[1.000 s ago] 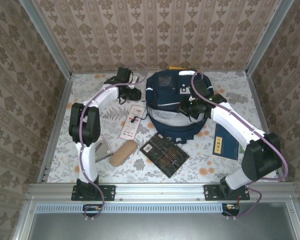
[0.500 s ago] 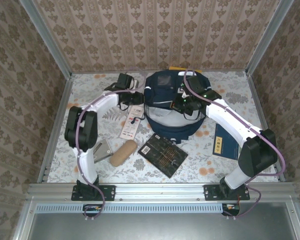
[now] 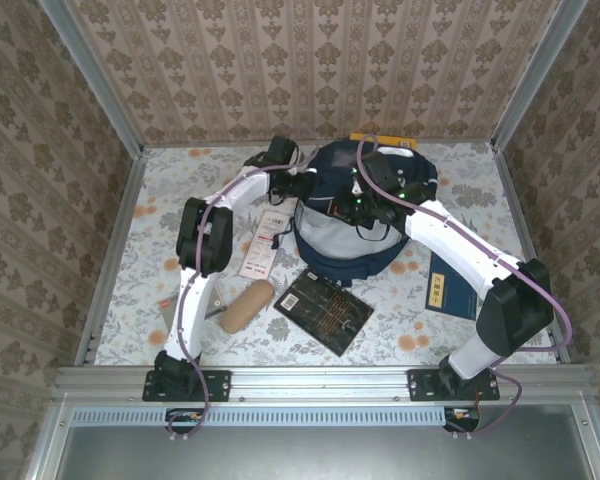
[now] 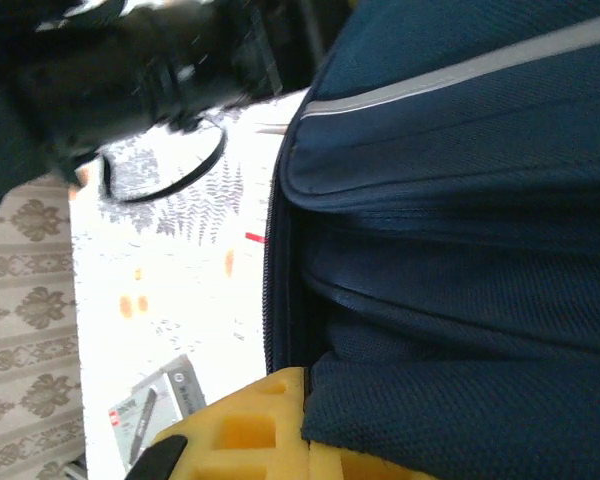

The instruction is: Pack books, pencil case, and school supplies into a backpack

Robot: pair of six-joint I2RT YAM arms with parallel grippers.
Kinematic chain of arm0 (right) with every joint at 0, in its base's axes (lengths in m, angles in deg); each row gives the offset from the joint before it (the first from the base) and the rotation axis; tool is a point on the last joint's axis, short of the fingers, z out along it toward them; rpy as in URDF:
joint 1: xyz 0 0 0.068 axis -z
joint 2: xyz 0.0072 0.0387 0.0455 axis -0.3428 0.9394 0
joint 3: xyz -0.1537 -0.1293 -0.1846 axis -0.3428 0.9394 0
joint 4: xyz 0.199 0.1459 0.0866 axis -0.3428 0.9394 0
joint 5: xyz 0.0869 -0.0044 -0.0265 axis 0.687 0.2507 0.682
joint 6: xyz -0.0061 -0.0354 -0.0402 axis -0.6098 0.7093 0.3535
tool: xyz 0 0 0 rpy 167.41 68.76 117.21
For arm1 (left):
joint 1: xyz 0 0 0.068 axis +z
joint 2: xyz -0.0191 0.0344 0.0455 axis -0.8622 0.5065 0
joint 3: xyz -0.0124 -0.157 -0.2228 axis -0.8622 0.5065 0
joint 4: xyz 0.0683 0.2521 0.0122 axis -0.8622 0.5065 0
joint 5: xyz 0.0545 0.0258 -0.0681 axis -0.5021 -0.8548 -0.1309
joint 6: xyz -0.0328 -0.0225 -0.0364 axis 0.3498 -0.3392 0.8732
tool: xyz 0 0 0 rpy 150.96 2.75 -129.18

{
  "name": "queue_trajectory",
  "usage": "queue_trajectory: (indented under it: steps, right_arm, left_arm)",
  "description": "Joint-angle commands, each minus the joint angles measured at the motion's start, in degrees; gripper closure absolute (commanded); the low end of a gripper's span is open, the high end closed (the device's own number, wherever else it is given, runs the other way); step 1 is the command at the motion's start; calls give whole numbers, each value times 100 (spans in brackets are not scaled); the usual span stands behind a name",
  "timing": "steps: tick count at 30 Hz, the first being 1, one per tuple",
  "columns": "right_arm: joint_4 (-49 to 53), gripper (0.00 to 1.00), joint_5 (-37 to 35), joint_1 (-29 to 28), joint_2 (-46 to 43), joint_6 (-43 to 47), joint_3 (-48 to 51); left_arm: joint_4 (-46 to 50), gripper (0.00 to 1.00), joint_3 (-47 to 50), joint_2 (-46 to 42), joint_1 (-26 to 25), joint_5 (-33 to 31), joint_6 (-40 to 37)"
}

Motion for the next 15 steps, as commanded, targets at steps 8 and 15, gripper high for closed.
queue_trajectory:
  steps: [8, 15]
  right_arm:
    - [-673, 93, 560, -529, 816, -104, -699]
    - [-603, 93, 477, -380, 1348, 92, -1013]
  left_arm:
    - [128, 56, -1024, 4, 40, 300, -237]
    - [-132, 55, 283, -1425, 463, 291, -321]
